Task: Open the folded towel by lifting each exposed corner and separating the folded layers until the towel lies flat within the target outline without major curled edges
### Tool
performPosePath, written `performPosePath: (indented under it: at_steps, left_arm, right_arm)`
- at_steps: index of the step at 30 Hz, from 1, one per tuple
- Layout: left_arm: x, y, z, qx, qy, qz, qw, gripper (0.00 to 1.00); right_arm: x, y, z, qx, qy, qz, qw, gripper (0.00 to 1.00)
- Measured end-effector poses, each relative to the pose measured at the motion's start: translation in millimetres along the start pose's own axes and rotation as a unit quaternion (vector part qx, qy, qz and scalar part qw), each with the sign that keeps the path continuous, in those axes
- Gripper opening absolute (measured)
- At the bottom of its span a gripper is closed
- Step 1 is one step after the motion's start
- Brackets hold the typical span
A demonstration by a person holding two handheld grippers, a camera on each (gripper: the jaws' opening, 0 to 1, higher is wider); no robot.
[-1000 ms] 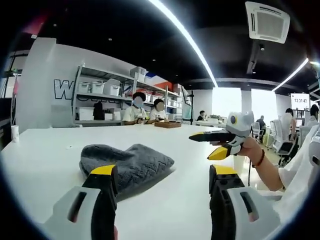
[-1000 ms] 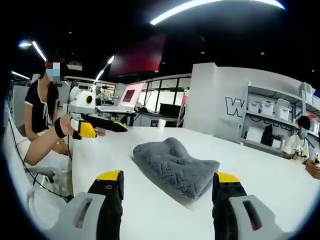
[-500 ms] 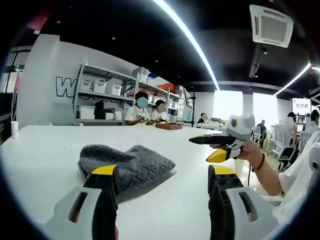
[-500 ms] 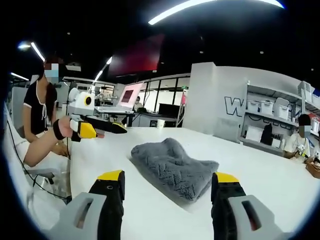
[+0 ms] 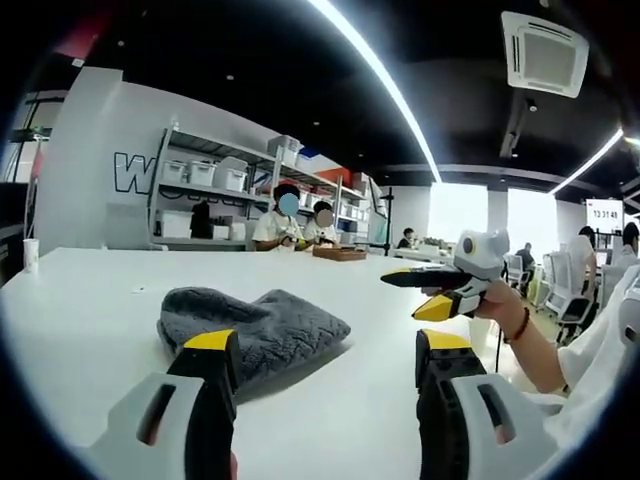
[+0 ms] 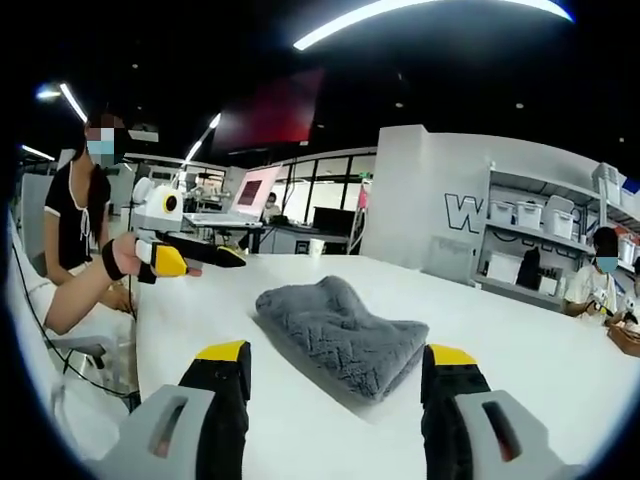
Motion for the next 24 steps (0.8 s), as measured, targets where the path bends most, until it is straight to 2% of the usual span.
performPosePath:
  at_steps: [24]
  left_arm:
    - [-1.1, -9, 10.7, -0.001, -0.006, 0.004, 1.0, 0.71]
  right_arm:
    - [-1.2, -11, -11, 0.002, -0.008, 0.007, 0.9999, 0.64]
Point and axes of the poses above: the point that each gripper's makers call its tool centre point, and the gripper's own axes: y roughly backward along the fingers, z roughly to its left, x roughly out of its underside, the point moved 7 cm from there along y, roughly backward along the fingers, and after that the axes turned 5 degrees about -y, right-handed, at the moved point
